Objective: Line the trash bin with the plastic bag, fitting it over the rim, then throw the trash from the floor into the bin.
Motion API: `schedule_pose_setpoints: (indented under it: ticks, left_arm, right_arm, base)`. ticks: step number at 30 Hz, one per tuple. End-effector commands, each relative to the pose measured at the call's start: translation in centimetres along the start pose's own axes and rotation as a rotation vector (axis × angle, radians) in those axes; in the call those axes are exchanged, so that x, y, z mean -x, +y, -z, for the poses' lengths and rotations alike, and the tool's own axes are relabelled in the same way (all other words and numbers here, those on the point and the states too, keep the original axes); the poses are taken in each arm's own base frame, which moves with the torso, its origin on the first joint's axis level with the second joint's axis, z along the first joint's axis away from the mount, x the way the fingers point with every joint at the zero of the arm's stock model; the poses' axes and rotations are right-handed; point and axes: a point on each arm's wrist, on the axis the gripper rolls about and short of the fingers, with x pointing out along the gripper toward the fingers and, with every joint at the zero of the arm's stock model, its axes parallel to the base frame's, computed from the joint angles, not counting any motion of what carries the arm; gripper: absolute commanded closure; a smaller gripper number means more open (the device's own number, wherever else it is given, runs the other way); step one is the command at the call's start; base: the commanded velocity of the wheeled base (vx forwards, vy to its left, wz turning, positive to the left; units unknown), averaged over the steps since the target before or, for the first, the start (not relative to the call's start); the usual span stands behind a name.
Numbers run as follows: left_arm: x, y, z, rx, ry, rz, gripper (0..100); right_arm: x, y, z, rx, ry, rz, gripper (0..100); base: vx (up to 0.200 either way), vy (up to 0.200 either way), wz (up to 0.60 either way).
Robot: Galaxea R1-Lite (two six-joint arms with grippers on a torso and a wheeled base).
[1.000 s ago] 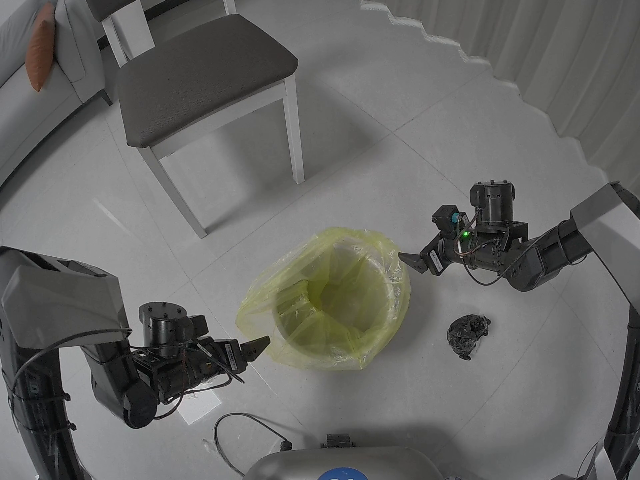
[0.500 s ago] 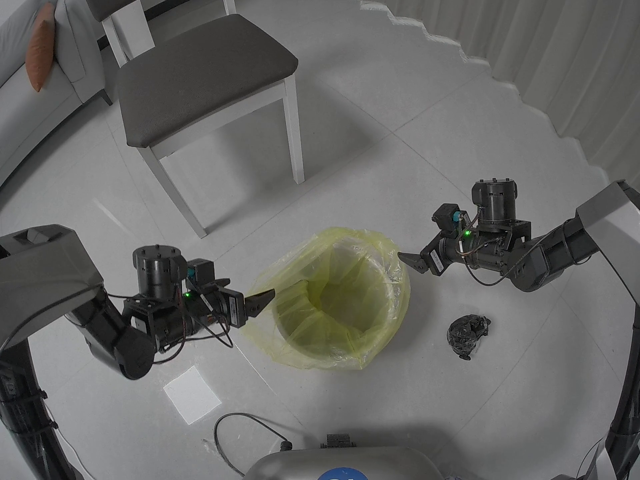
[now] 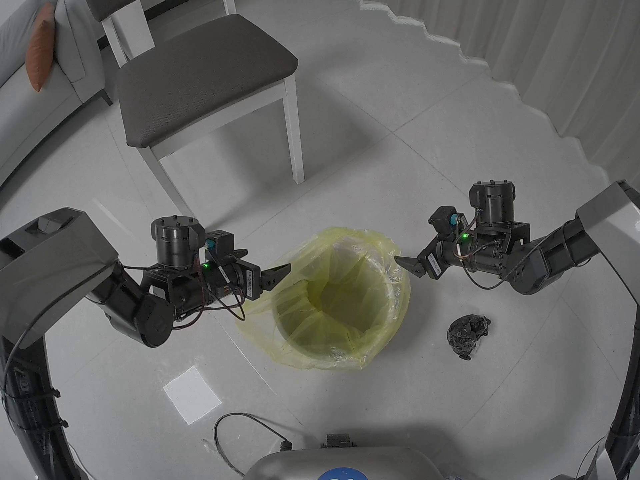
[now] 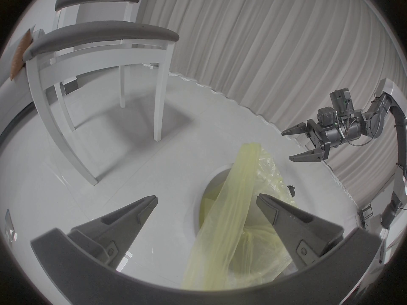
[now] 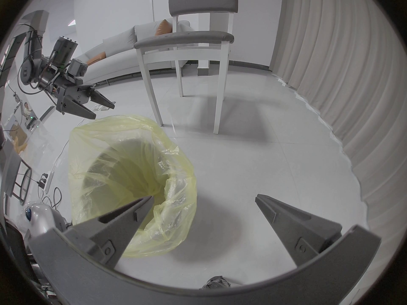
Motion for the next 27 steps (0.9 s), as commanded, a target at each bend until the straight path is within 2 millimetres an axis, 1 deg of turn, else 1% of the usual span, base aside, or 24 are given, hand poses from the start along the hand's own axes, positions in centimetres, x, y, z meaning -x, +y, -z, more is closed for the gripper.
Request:
schedule_pose_setpoints:
  ticks: [1,3,6,16,17,26,27]
  left_arm:
    - [-0.7,-0.1,0.6,0.002,0.014,0.008,0]
    - [-1.4,0.1,1.1,0.006,0.023,0.008,0]
    - [-1.9,0.3,1.3,0.008,0.023,0.006,0]
    - [-2.2,0.4,1.8,0.030,0.035,0.005,0]
    - [-2.2,0.4,1.8,0.030,0.035,0.005,100]
    - [-3.1,0.9,1.8,0.063,0.021,0.000,100]
    - [-3.3,1.1,1.4,0.089,0.006,-0.005,100]
  right_arm:
    - [0.0,0.1,0.1,-0.001,0.003,-0.002,0]
    - [0.0,0.1,0.0,0.000,0.002,-0.001,0]
    - [0.0,0.1,0.1,-0.001,0.003,-0.002,0]
    - [0.0,0.1,0.0,0.000,0.002,-0.001,0]
    - [0.0,0.1,0.0,0.000,0.002,-0.001,0]
    - [0.2,0.0,0.0,0.000,0.002,-0.001,0]
    - [0.2,0.1,0.0,0.001,0.005,-0.002,0]
  base:
    - [0.000,0.000,0.00]
    - [0.000,0.000,0.00]
    - [0.000,0.000,0.00]
    - [0.000,0.000,0.00]
    - [0.000,0.000,0.00]
    - [0.000,0.000,0.00]
    - [0.000,0.000,0.00]
